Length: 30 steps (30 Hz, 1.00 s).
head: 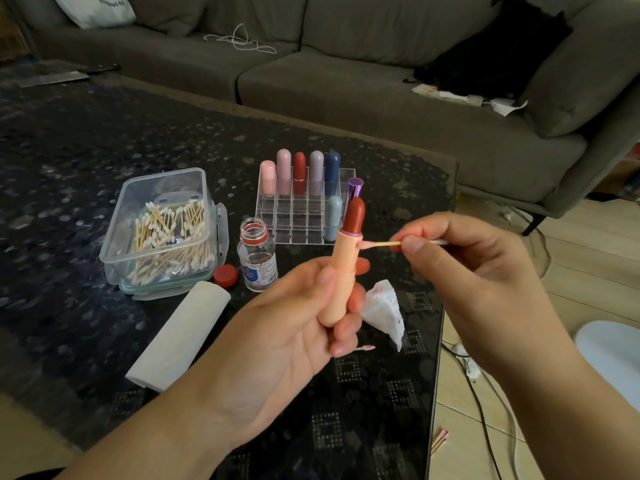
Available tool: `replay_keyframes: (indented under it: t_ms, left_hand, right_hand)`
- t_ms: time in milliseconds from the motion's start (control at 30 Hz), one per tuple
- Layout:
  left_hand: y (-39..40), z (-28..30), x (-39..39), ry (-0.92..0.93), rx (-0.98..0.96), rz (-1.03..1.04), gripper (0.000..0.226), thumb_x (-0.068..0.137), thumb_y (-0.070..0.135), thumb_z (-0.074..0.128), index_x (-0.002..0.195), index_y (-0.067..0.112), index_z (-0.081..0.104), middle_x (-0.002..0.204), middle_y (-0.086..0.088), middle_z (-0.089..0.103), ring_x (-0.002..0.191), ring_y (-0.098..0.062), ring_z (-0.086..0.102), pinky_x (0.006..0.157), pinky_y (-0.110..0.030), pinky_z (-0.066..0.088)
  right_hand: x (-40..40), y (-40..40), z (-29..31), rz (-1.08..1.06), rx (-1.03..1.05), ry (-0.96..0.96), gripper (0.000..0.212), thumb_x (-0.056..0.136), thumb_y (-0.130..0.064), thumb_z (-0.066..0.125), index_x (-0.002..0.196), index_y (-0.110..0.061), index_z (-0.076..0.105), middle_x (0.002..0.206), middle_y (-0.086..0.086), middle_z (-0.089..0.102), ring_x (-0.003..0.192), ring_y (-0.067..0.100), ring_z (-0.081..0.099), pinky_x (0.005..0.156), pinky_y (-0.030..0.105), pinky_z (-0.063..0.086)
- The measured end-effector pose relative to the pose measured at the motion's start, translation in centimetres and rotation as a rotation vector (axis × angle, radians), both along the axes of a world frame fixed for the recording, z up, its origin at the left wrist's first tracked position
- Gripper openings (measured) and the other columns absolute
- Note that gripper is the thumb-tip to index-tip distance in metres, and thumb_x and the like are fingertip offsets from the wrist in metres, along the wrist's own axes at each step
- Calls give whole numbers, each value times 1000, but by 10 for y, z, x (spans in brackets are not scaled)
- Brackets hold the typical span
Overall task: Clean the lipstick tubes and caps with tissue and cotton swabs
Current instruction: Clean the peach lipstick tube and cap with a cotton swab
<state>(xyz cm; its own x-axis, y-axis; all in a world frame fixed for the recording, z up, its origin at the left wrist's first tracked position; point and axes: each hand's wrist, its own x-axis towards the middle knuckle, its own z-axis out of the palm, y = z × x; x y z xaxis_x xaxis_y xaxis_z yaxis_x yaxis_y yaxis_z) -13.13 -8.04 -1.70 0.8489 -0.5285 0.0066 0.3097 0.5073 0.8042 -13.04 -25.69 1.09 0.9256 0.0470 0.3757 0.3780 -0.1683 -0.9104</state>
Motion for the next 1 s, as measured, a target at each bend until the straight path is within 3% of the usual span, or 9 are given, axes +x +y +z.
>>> replay_keyframes:
  t_ms: [67, 167, 400, 667, 833, 1000]
  left_hand:
    - [-2, 1, -1, 18, 2, 12, 41, 72, 21, 74, 107, 7, 60, 73, -4, 56, 59, -12, 46, 53, -22, 40]
    - [-3, 2, -4, 22, 41, 52, 30, 75, 12, 63, 103, 12, 53, 70, -3, 55, 57, -11, 43, 51, -20, 39]
    - [-1, 0, -4, -25, 42, 23, 22, 78, 17, 65, 96, 11, 55, 74, -3, 57, 59, -11, 44, 54, -20, 40]
    - [-1, -1, -6, -38, 71, 16, 13, 80, 14, 65, 92, 14, 59, 73, -2, 57, 58, -10, 44, 54, -21, 39]
    - [1, -2, -5, -24, 33, -14, 13, 75, 21, 65, 87, 16, 61, 75, -4, 57, 59, -10, 45, 54, -21, 40]
    - [0, -1, -6, -18, 34, -12, 18, 78, 15, 65, 91, 11, 55, 74, -4, 57, 58, -11, 45, 53, -21, 40]
  right_hand:
    - [0, 0, -1, 14, 12, -5, 12, 75, -35, 63, 75, -27, 72, 65, 27, 37, 57, 26, 32, 52, 20, 32]
    - [0, 0, -1, 19, 19, -8, 13, 75, -35, 62, 75, -26, 72, 66, 28, 37, 58, 31, 31, 52, 21, 31]
    - [-2, 0, 0, 11, 17, -11, 16, 75, -35, 62, 76, -20, 70, 67, 31, 38, 59, 33, 31, 52, 21, 32]
    - [-2, -1, 0, 6, 19, -1, 8, 79, -22, 66, 73, -23, 72, 63, 25, 36, 56, 22, 32, 51, 17, 32]
    - [-1, -4, 0, -4, 47, -7, 12, 74, -34, 62, 73, -27, 72, 63, 29, 33, 57, 40, 27, 51, 33, 24]
    - [0, -3, -1, 1, 67, 2, 13, 73, -35, 63, 73, -25, 72, 63, 29, 31, 58, 40, 25, 54, 38, 23]
